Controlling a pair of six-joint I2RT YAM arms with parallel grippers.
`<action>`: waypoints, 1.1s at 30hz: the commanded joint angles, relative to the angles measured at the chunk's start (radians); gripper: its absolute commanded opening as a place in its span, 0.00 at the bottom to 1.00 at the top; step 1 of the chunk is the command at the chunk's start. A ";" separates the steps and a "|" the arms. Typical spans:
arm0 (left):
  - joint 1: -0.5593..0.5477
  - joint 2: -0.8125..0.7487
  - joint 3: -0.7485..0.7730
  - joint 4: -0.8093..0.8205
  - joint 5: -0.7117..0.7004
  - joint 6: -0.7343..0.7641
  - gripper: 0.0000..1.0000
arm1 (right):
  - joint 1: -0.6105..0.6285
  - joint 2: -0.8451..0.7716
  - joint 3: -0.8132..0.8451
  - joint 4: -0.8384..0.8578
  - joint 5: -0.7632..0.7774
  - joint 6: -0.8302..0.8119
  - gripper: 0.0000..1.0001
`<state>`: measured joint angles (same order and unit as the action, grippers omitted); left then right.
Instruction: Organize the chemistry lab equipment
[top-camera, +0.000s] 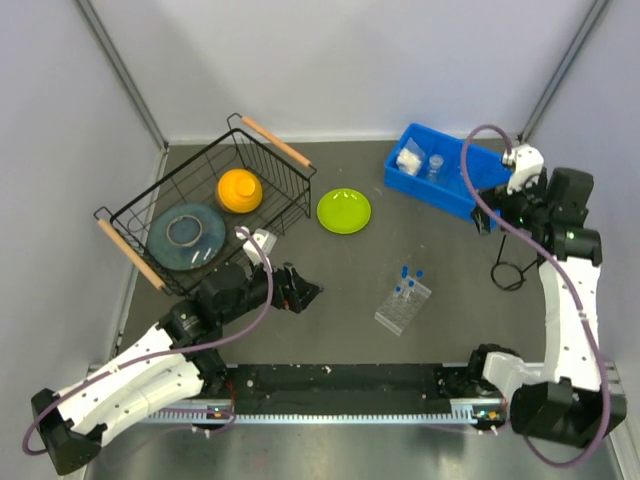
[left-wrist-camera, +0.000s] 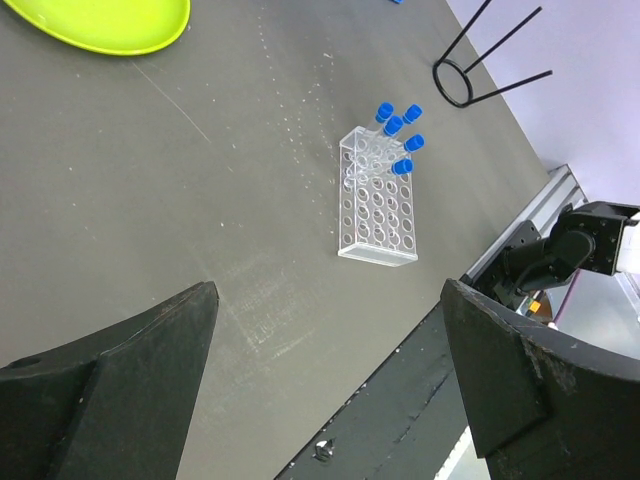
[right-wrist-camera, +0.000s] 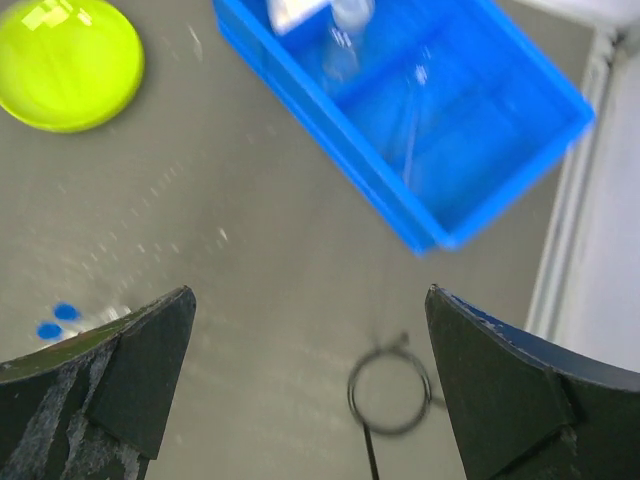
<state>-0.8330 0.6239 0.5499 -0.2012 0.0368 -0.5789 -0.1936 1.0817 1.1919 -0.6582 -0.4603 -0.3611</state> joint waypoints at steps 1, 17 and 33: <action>0.002 -0.015 -0.015 0.062 0.026 -0.021 0.99 | -0.101 -0.176 -0.121 -0.050 0.141 -0.041 0.99; 0.003 0.097 0.062 0.052 0.106 0.002 0.99 | -0.400 -0.180 -0.294 -0.089 0.048 -0.234 0.98; 0.002 0.214 0.102 0.114 0.141 -0.044 0.99 | -0.316 0.056 -0.423 0.229 -0.048 -0.259 0.78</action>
<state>-0.8330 0.8314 0.6060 -0.1490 0.1520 -0.6113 -0.5739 1.0744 0.7719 -0.6102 -0.5335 -0.6022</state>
